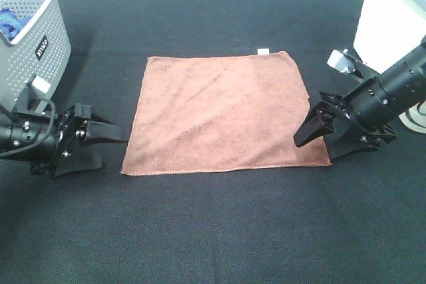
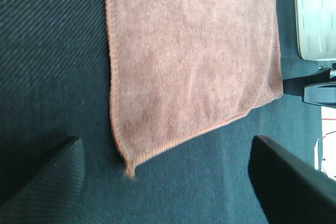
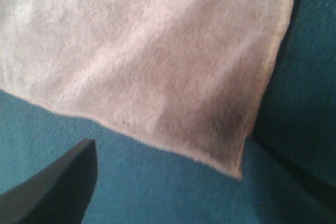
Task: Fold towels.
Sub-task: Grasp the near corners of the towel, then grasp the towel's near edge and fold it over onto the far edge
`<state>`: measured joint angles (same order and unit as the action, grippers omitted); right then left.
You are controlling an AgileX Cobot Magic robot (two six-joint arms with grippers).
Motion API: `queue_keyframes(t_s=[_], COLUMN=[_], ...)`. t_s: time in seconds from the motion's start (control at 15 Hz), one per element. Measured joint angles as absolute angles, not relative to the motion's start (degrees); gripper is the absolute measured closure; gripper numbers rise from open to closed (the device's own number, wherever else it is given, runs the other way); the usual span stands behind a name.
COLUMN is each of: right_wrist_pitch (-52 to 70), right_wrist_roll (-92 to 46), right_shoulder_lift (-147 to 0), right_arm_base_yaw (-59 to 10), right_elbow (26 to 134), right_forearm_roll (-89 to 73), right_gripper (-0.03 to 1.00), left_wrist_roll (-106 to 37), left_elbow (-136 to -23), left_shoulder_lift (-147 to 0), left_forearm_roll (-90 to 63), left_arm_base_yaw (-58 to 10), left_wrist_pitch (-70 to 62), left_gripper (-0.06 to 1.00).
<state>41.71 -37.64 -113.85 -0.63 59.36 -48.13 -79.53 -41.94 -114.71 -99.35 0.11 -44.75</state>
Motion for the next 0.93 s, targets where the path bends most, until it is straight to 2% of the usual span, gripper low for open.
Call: queue_keyframes(t_s=[0.27, 0.47, 0.67, 0.73, 0.8, 0.93], right_wrist_pitch=[41.71, 42.91, 44.06, 44.0, 43.54, 42.11], right_wrist_roll=[-37.76, -41.65, -44.98, -45.03, -44.63, -42.97], right_shoulder_lift=[-116.54, -118.66, -120.26, -120.49, -120.61, -121.18], right_arm_base_yaw=[-0.52, -0.46, -0.46, -0.46, -0.46, -0.46], right_elbow=[60.62, 60.85, 61.36, 61.36, 61.36, 61.36], right_forearm_roll=[-48.93, -55.69, -60.16, -60.33, -60.22, -59.7], right_gripper=[0.25, 0.26, 0.33, 0.38, 0.45, 0.65], left_wrist_roll=[-79.58, -79.58, -78.67, -77.58, -76.09, -73.22], left_elbow=[-44.52, -48.53, -51.22, -51.91, -52.43, -52.94], left_shoulder_lift=[-117.91, -120.89, -122.78, -123.24, -123.64, -123.93], left_forearm_roll=[-99.41, -100.04, -100.44, -100.44, -100.27, -100.1], left_arm_base_yaw=[-0.97, -6.65, -8.65, -8.71, -8.82, -8.82], left_wrist_pitch=[-44.92, -46.12, -46.81, -46.47, -45.61, -44.52], left_gripper=[0.14, 0.14, 0.16, 0.21, 0.31, 0.62])
